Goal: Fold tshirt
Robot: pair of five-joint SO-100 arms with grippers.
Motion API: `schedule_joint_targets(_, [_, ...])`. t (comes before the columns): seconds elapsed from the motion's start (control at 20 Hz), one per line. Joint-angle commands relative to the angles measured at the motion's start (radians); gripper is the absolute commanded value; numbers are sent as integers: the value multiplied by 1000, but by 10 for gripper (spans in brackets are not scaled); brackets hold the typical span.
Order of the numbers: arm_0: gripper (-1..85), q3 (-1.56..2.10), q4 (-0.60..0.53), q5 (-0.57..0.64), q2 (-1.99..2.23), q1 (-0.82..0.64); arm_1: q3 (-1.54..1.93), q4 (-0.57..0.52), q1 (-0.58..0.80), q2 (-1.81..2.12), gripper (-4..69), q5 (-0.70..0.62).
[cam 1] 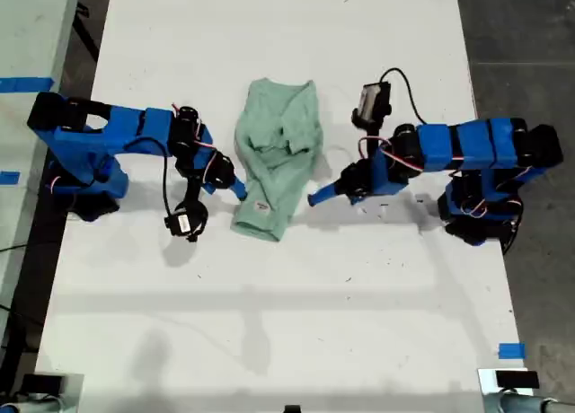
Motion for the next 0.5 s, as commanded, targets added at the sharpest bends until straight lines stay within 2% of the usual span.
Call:
schedule_joint_targets(0.0, [236, -74, -38, 25, -55, -6, -201, -32, -18, -172, 392, -23])
schedule_joint_targets(0.45, [243, -86, -100, 49, -150, -55, -690, 3, 21, -707, 387, -94])
